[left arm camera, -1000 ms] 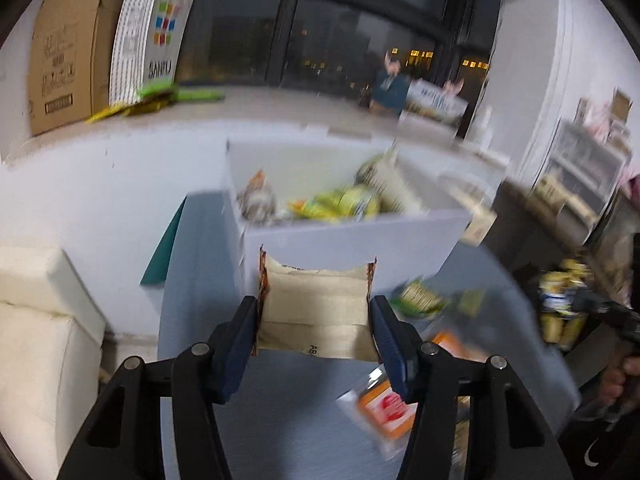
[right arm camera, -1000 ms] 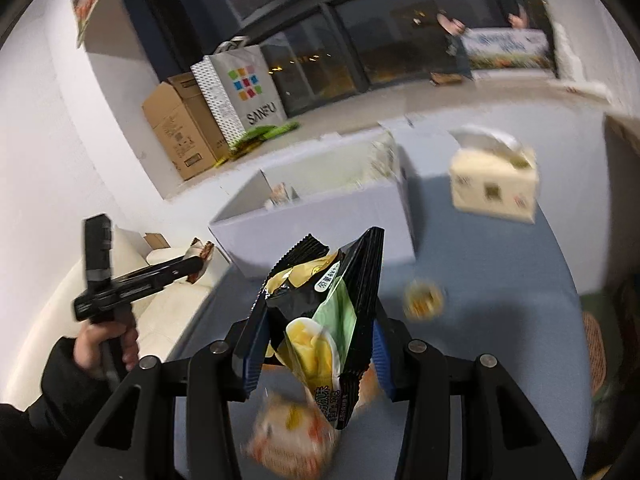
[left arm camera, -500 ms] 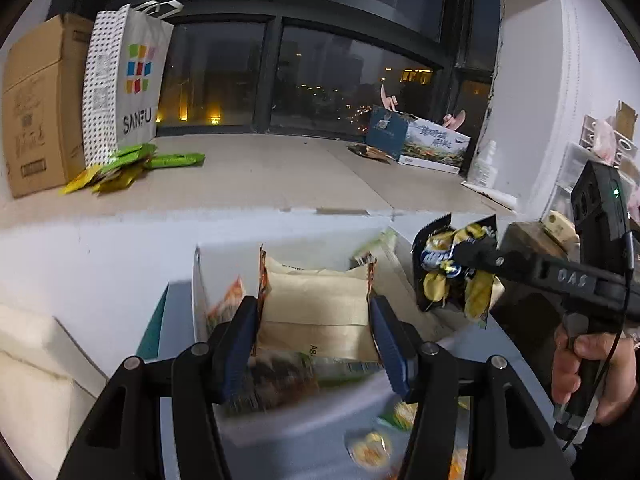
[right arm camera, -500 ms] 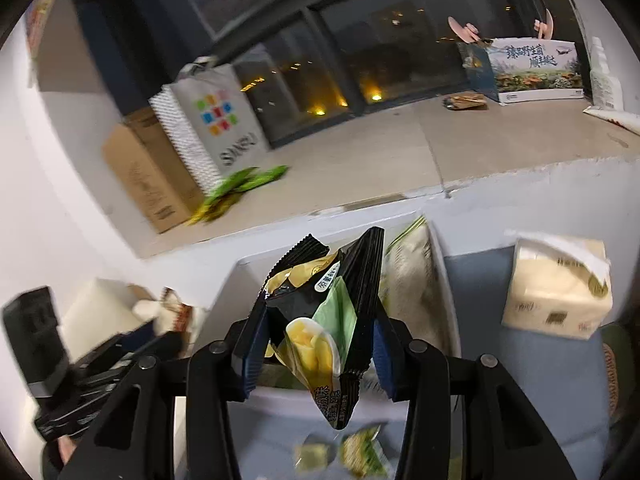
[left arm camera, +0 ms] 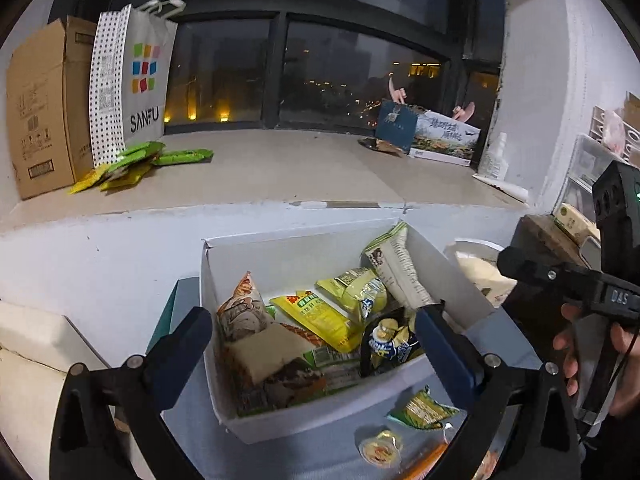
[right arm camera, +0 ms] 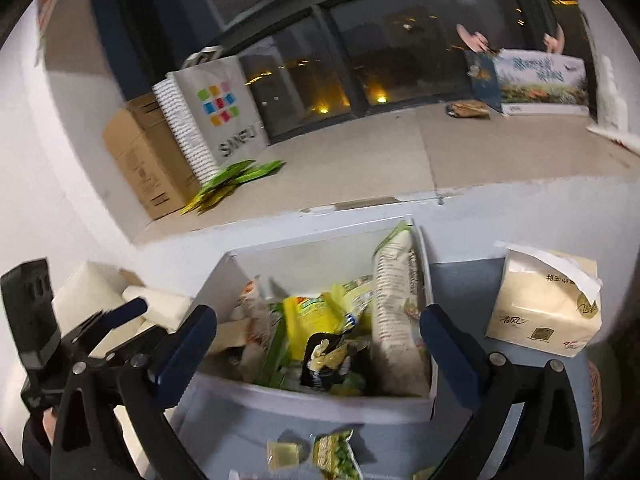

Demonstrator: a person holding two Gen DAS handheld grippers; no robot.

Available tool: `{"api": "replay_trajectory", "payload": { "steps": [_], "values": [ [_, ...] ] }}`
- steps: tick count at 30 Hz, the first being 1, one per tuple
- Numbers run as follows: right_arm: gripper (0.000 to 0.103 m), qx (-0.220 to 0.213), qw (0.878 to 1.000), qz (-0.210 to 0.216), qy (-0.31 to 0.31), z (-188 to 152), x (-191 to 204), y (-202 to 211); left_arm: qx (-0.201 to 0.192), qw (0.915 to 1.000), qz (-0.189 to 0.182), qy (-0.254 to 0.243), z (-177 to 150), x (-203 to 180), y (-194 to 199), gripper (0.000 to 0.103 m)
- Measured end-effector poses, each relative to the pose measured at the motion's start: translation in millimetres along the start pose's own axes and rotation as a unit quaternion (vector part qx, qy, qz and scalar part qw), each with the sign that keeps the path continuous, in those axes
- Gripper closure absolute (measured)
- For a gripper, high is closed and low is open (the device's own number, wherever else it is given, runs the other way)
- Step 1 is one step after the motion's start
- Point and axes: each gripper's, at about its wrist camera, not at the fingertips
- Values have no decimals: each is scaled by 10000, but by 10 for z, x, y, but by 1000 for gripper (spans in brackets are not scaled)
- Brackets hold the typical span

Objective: Organize snacks
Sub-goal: 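Drop black chip bag from right tool into box while left tool drops striped cake, then lower right tool onto clear jelly cup and close it while left tool reaches for orange cake pack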

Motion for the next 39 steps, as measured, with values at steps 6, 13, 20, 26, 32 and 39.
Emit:
{"api": "replay_trajectory", "payload": {
  "steps": [6, 13, 20, 26, 32, 39],
  "values": [
    [0, -133, 9985, 450, 286, -375, 153, 550, -368, 9990, -228, -123, -156, -184, 607, 0],
    [0, -200, 9981, 453, 357, -1002, 64, 1062, -513, 9975, -366, -322, -508, -489, 1147, 0],
    [0, 75, 9996, 186, -201, -1674, -291, 1234, -109, 9980, -569, -263, -1017, -738, 1249, 0],
    [0, 226, 9972, -140, -700, -1966, -633, 1244, 257, 9960, -807, -297, -1360, -989, 1214, 0],
    [0, 533, 9958, -407, -618, -1886, -809, 1029, 500, 9935, -893, -492, -1505, -1123, 1135, 0],
    [0, 722, 9941, -775, 229, -1591, -790, 500, 588, 9934, -874, -461, -1547, -1053, 1122, 0]
  ]
}}
Point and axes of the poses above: each gripper's, at about its wrist camera, not at the fingertips, and y roughly against the way its jaws point, x to its left, z to its top, and after that the axes turned 7 degrees about -y, right-handed
